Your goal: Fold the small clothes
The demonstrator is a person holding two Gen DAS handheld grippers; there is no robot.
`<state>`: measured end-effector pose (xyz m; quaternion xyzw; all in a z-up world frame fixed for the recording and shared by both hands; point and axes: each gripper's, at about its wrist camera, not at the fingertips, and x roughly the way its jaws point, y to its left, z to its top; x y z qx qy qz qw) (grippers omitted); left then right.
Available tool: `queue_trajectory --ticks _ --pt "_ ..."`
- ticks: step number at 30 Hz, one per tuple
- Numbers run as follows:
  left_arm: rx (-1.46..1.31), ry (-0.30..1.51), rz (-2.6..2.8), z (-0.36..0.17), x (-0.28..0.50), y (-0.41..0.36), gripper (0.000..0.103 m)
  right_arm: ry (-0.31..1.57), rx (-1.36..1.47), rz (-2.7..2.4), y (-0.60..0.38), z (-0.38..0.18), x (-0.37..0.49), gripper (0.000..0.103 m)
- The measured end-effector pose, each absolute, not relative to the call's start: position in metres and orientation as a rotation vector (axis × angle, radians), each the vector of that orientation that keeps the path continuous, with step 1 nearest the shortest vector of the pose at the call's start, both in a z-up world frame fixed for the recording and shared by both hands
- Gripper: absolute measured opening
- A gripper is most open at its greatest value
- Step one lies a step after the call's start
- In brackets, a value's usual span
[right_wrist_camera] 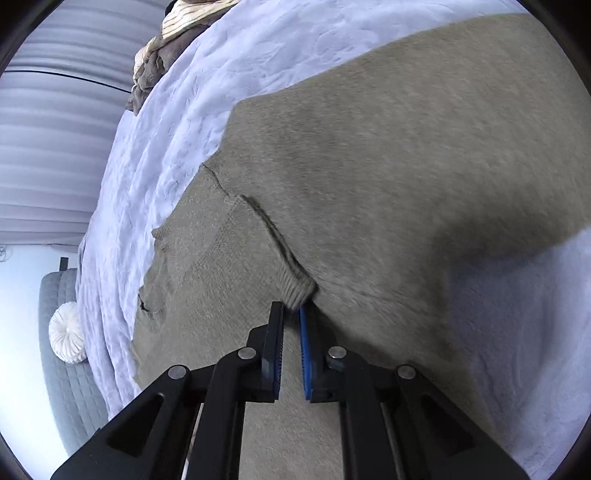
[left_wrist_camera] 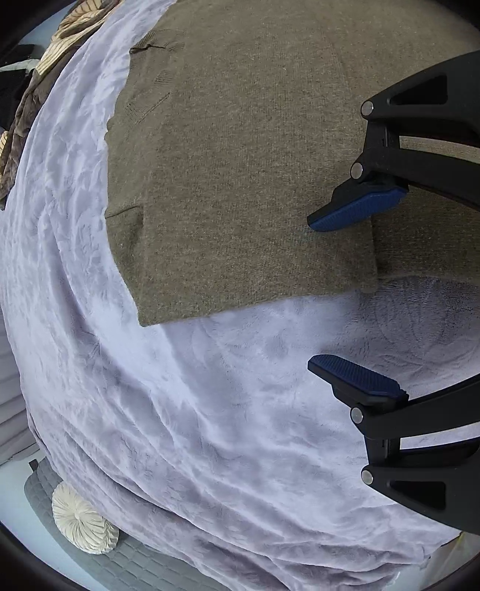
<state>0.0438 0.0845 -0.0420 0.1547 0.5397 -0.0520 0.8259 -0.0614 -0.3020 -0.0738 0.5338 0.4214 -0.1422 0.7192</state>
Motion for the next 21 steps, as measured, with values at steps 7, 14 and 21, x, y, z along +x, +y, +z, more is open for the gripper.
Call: queue_trajectory --ticks 7,14,21 --pt "0.314 1.192 -0.175 -0.028 0.031 0.067 0.071 0.875 1.286 -0.258 -0.322 -0.076 -0.122 0.018" --pt "0.352 1.206 -0.295 -0.023 0.0 0.005 0.071 0.818 1.319 -0.345 -0.358 -0.073 -0.17 0.041" --pt "0.371 1.232 -0.409 -0.027 -0.028 -0.058 0.071 0.714 1.351 -0.519 -0.414 -0.072 -0.226 0.041"
